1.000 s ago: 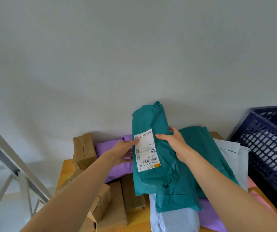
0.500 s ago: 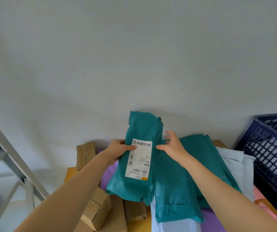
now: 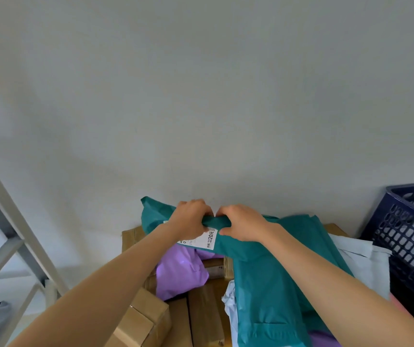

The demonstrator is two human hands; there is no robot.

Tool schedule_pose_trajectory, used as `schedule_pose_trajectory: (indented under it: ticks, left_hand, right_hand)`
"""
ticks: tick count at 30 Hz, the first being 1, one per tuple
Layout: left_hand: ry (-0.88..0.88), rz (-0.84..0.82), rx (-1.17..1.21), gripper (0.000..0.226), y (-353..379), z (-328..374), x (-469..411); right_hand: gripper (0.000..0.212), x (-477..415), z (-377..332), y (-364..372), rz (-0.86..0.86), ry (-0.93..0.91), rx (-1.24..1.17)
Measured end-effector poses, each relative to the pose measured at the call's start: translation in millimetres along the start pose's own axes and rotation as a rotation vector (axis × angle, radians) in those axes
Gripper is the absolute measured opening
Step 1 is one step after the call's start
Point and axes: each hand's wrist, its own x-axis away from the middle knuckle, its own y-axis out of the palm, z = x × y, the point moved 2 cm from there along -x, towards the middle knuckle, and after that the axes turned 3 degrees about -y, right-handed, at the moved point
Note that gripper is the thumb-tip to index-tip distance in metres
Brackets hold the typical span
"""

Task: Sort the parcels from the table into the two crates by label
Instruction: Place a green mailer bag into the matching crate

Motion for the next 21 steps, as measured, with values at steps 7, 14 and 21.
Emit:
schedule_pose_trajectory:
  ticks: [7, 14, 21]
  left_hand:
    - [0.081, 0.427, -0.202, 0.054, -7.8, -2.0, 5.2]
    - [-0.254, 0.563, 0.196, 0.101, -11.8, -30.5, 19.1]
    - [-0.629, 0.212, 0.961, 0.095, 9.6, -41.1, 37.6]
  right_hand:
    - [0.021, 6.0, 1.0, 4.3, 0.210, 0.082, -0.080]
    - [0.028, 14.5, 19.3, 12.7, 0.357, 0.327, -0.431]
    - [0.033, 20.9, 17.6, 20.1, 0.424, 0.427, -0.944]
